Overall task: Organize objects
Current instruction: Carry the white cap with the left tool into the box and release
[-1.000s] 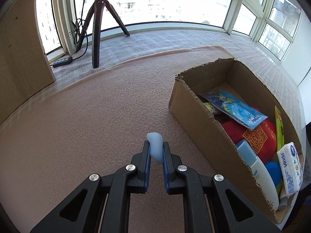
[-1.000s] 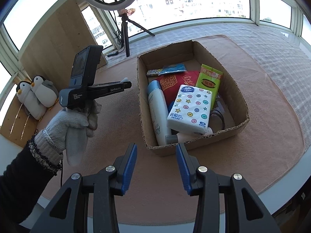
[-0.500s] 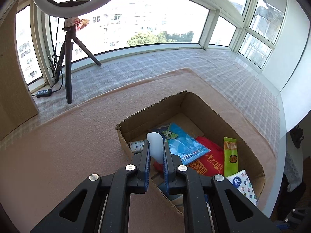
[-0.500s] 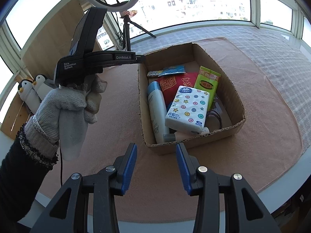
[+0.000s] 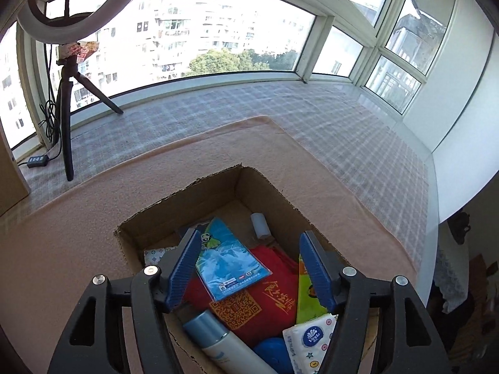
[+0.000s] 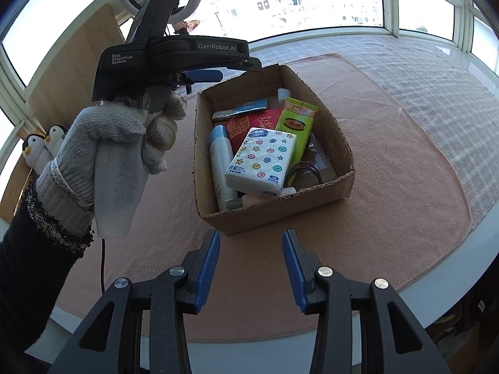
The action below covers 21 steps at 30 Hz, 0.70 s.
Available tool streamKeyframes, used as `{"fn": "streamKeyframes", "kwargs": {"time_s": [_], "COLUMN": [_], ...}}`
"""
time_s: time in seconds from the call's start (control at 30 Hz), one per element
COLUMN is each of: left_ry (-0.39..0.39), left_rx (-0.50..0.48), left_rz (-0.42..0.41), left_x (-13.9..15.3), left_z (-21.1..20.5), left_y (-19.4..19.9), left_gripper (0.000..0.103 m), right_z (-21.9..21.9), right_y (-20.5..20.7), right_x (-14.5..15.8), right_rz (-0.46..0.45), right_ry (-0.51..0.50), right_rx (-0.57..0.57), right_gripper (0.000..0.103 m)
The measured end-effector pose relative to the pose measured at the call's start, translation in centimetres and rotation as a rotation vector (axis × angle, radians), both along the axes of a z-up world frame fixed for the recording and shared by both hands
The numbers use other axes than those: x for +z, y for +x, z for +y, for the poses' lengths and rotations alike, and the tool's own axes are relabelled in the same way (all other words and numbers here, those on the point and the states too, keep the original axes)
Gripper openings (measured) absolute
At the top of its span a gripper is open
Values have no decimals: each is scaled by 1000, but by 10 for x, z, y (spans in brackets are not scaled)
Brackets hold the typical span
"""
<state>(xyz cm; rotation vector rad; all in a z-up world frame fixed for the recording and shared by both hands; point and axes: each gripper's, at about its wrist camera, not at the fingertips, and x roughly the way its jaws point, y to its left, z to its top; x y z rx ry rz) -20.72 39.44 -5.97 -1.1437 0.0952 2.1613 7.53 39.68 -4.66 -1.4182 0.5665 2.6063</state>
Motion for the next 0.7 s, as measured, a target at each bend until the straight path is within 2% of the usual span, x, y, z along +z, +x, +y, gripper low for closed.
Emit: {"fn": "streamKeyframes", "kwargs": {"time_s": [0.27, 0.7], "left_ry": [-21, -31], "left_rx": [58, 221], "left_rz": [2, 70], "left_x": [8, 55], "left_z": [-46, -184], "left_y": [12, 60], "left_gripper": [69, 74], "right_z": [-17, -87], "right_y": [-8, -31], "right_x": [3, 14], "right_rz": [11, 27], "right_ry": [2, 17], "right_rx": [37, 146], "right_gripper": [38, 39]}}
